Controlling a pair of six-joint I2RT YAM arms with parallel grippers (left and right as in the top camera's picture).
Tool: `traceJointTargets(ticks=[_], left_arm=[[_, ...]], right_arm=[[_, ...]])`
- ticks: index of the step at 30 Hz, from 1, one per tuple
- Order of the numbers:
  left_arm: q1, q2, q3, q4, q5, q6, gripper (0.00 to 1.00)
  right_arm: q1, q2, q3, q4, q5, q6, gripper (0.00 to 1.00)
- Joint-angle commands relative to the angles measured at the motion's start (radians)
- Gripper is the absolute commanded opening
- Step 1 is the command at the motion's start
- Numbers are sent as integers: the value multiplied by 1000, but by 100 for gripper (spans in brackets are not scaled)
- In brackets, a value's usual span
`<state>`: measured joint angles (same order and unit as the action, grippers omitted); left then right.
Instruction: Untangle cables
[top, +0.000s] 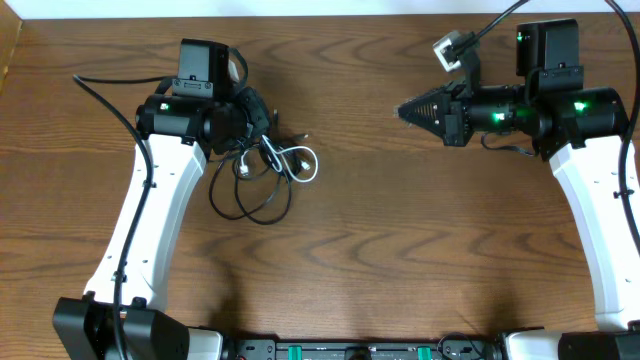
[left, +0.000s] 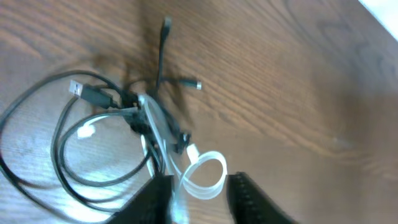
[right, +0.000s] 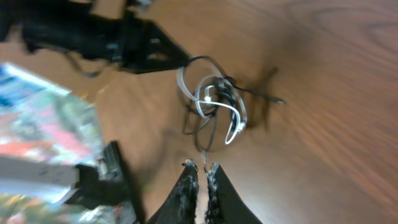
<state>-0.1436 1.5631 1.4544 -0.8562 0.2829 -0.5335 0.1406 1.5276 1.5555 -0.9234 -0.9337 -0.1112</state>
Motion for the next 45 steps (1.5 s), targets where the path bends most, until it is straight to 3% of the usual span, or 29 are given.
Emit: traceJointTargets(ticks=[1, 7, 11, 15, 28, 33, 45], left_arm=[[-25, -14, 15, -4, 14, 63, 50], [-96, 3, -5, -23, -34, 164, 63], [-100, 10, -5, -71, -181, 163, 64], [-66, 10, -5, -82, -233, 172, 63], [-56, 161, -29, 37, -202, 516, 63], [-56, 272, -29, 104, -92, 561, 63], [-58, 383, -29, 324, -97, 762, 66]], right_arm=[[5, 2, 0, -3, 131, 55, 10], [5, 2, 0, -25, 204, 55, 17], [5, 2, 0, -45, 248, 68, 18], [4, 2, 0, -62, 293, 74, 19], [4, 2, 0, -69, 308, 73, 21], [4, 2, 0, -80, 341, 73, 22], [4, 2, 0, -99, 352, 73, 23]])
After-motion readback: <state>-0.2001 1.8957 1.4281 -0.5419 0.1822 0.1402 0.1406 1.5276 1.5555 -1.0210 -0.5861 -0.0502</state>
